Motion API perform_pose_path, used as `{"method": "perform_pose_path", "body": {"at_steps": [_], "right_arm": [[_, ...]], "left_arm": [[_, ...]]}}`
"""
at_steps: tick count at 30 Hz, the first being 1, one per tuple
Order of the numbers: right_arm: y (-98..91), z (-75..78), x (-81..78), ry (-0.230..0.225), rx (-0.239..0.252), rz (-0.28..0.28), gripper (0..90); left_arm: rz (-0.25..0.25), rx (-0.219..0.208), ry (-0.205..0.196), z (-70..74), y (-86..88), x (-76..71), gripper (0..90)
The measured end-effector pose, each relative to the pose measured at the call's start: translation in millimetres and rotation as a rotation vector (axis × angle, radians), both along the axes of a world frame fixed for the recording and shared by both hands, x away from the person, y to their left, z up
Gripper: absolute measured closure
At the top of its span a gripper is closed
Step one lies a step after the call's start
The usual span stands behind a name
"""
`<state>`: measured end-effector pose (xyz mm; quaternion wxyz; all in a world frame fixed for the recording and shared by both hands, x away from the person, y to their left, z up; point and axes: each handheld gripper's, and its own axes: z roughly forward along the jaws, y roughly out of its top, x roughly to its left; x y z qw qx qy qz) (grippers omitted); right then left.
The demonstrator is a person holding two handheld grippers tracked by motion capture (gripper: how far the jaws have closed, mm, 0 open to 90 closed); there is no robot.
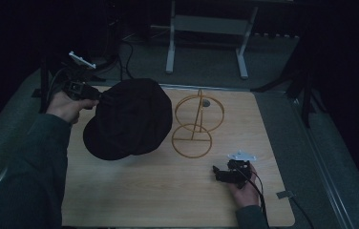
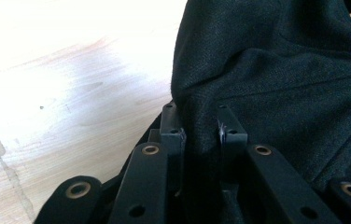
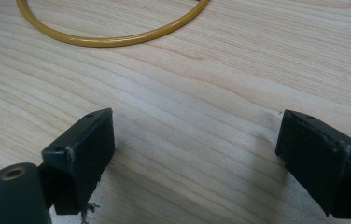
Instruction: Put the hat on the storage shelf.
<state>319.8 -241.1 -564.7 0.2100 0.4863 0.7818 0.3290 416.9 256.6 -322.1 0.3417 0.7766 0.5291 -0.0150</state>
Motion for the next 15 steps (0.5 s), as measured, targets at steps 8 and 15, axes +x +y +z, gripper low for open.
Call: {"method": "perform_pose_path", "body": {"at_steps": [8,15], "right_arm": [[0.1,0.0,0.0,0.001,0.0,0.0,11.5],[0.2,0.1,0.0,0.002,0.001,0.002,11.5]], "left_arm": [[-0.01,0.002,-0.007,8.0,-7.2,4.6,77.0],[-0.007,-0.009,-0.013,14.3,-11.1,9.3,77.0]]}}
